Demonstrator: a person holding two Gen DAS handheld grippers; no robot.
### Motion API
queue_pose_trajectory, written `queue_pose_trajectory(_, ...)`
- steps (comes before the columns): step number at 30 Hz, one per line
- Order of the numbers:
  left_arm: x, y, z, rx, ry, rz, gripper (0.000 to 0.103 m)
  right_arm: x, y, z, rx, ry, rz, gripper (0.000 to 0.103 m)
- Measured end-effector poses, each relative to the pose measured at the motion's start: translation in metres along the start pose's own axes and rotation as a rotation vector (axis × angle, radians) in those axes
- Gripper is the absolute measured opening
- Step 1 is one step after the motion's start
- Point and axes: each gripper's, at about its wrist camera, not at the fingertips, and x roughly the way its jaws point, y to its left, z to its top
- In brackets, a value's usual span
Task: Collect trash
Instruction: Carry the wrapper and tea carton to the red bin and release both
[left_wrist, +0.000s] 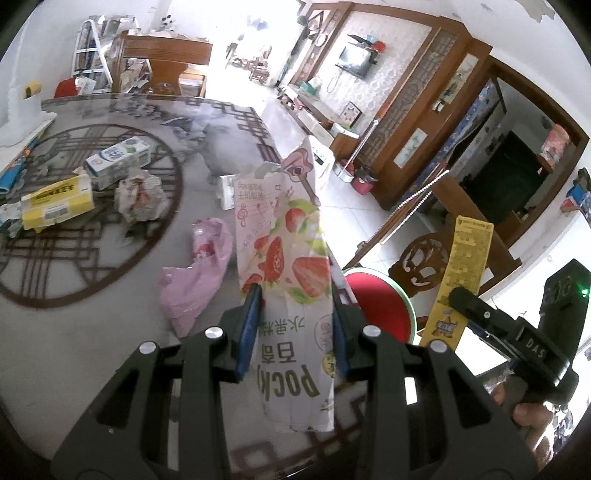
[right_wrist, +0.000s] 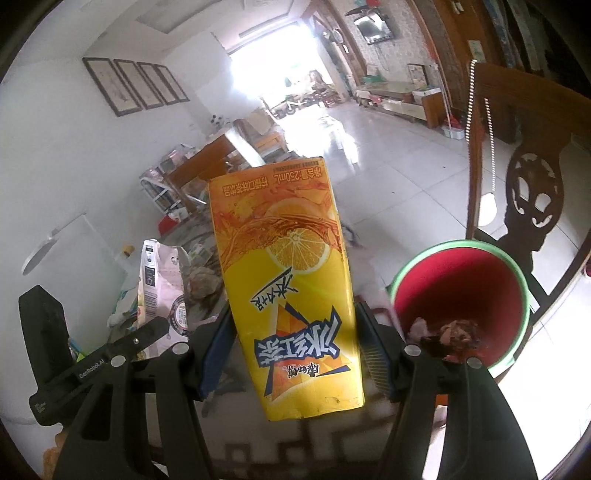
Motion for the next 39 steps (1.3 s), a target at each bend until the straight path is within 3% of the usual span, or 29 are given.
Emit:
queue_pose_trajectory(15,0.04,-0.023,0.002,0.033,0.067,-0.05,0.033,-0.004,-0.047,0.002,0.128,-0.012,-0.008,0.062)
queue_pose_trajectory(20,0.063,-0.042,0.003,0.062,0.094,-0.078,0.033,-0.014,-0.066,0.009,0.149,-0.047,-0.074,0.062)
queue_pose_trajectory(29,0.131,-0.108,0.004,0.173,0.225,-0.244,0.033,-0.014,-0.123,0.014,0.236,-0.062,-0.184,0.062)
queue_pose_trajectory(33,0.154,-0.131,0.003,0.233,0.252,-0.271,0.034,-0.007,-0.147,0.016,0.281,-0.053,-0.197,0.064)
queue_pose_trajectory(34,0.156,-0.133,0.004,0.239,0.25,-0.269,0.041,-0.004,-0.153,0.016,0.296,-0.054,-0.206,0.065)
queue_pose_trajectory(35,0.158,-0.134,0.004,0.242,0.246,-0.267,0.063,-0.001,-0.158,0.016,0.31,-0.055,-0.218,0.071)
queue_pose_trajectory(36,0.159,-0.134,0.007,0.236,0.231,-0.264,0.072,0.001,-0.161,0.016,0.319,-0.055,-0.229,0.074)
queue_pose_trajectory(39,0.152,-0.126,0.012,0.216,0.199,-0.26,0.076,0.005,-0.165,0.016,0.336,-0.053,-0.251,0.074)
